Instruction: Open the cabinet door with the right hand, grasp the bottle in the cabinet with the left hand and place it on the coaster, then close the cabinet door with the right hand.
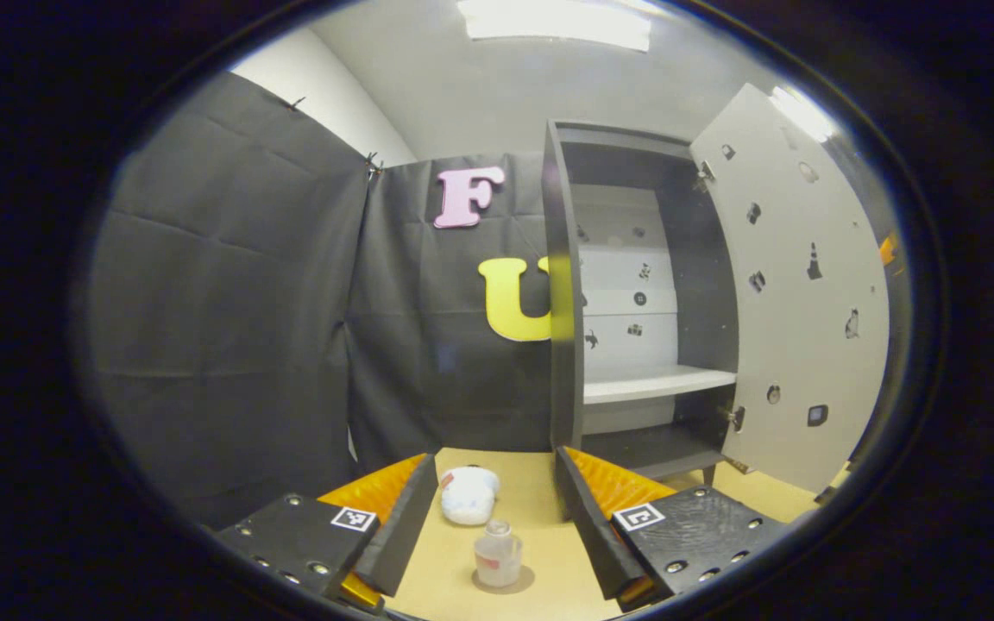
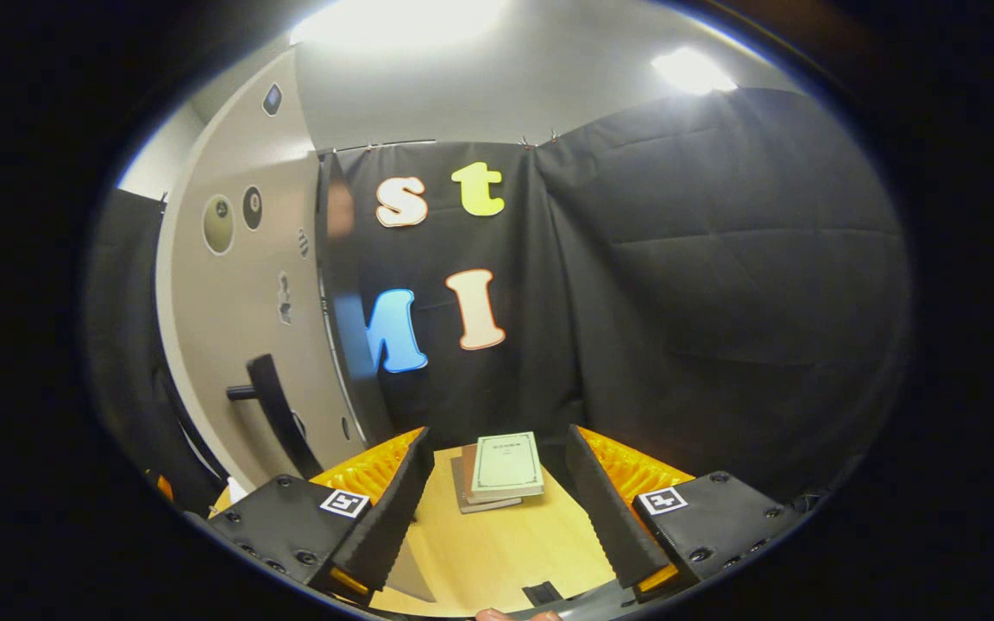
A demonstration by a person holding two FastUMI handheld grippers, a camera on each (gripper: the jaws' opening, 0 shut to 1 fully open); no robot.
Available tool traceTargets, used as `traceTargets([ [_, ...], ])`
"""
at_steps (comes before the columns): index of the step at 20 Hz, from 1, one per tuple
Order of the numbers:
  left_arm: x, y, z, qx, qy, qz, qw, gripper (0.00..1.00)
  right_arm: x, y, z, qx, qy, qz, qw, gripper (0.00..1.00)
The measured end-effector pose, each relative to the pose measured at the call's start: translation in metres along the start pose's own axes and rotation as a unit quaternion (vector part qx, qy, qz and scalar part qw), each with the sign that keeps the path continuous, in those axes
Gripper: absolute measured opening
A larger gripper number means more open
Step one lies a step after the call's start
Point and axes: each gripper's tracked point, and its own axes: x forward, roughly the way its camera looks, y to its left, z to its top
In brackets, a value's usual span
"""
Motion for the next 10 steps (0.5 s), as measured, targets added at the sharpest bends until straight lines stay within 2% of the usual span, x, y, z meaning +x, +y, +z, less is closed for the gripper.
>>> traceTargets([
  [2, -0.003, -0.002, 0.01, -0.011, 0.001, -0.004, 1.0, 0.83, 0.001, 0.013, 0.0, -0.007, 0.001, 0.02, 1.0, 0.97],
  [7, -0.003, 0.001, 0.027, -0.051, 0.049, -0.001, 0.998, 0.87, 0.007, 0.044, 0.003, -0.037, -0.004, 0.067, 0.997, 0.97],
  [8, -0.002, 0.005, 0.032, -0.059, 0.051, 0.002, 0.997, 0.87, 0.008, 0.051, 0.003, -0.042, -0.002, 0.077, 0.996, 0.92],
  [10, -0.003, 0.015, 0.041, -0.063, 0.05, 0.012, 0.997, 0.86, 0.007, 0.05, 0.003, -0.059, -0.006, 0.074, 0.995, 0.91],
])
